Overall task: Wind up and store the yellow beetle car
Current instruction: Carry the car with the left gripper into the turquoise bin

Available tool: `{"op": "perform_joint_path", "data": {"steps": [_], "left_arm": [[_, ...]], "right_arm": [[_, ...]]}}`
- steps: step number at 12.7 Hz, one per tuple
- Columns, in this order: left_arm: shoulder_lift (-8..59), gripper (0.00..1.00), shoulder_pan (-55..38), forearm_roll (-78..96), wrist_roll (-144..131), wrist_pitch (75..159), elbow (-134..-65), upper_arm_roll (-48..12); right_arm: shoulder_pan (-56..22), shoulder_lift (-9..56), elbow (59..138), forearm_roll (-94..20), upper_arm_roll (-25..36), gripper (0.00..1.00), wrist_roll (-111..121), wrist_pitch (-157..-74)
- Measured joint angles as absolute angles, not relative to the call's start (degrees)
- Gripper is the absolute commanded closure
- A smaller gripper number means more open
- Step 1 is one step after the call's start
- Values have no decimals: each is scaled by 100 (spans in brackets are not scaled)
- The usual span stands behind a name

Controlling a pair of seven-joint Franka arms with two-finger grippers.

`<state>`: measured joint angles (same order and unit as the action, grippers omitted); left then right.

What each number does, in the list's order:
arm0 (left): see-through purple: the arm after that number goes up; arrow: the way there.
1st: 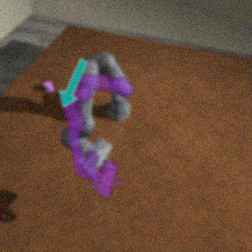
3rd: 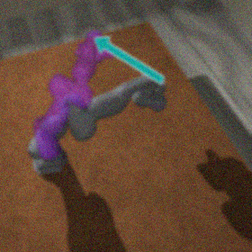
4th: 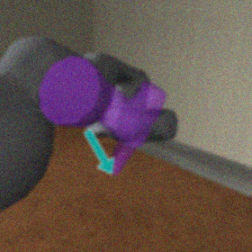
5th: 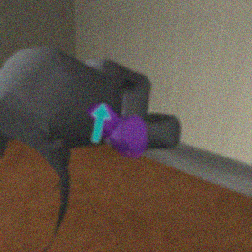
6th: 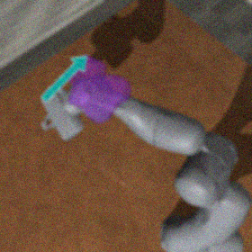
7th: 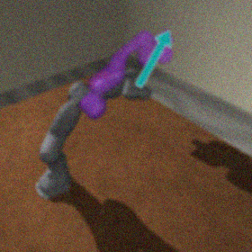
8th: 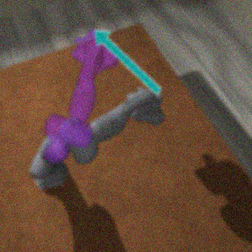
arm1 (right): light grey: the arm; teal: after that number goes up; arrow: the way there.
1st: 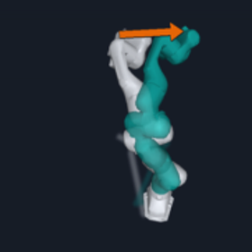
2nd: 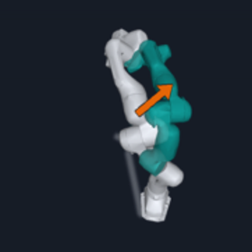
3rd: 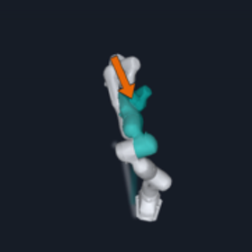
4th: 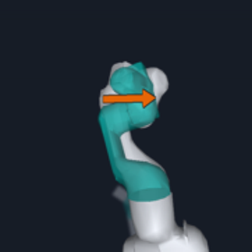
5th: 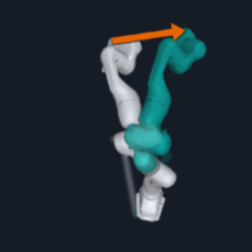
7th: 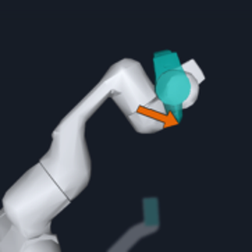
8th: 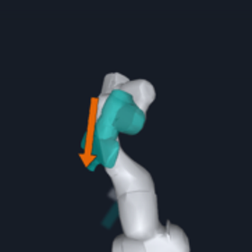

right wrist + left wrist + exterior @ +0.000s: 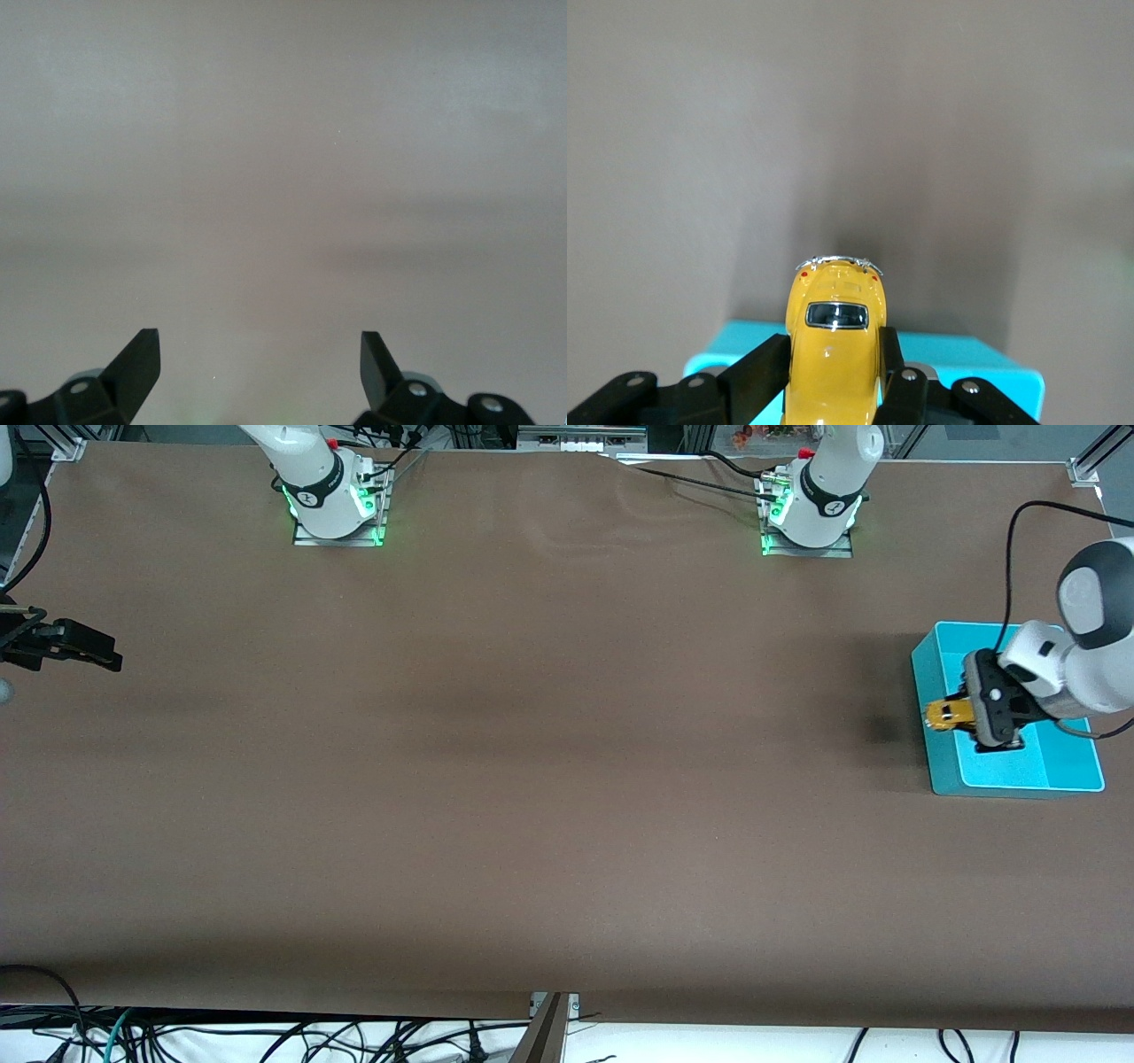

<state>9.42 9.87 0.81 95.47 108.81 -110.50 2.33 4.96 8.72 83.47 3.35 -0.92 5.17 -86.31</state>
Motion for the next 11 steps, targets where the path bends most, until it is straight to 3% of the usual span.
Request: {"op": "perform_joint_path", "data": {"steps": [4,11], "left_arm": [[817,100,1663,-299,10712,11050,-11550,237],[1200,100,2924,-907,11772,12410,-12688,245]], "right_arm": [[496,872,8347,335,-93,0,517,-8631],[496,873,8347,335,-92,0,517,-8631]]}}
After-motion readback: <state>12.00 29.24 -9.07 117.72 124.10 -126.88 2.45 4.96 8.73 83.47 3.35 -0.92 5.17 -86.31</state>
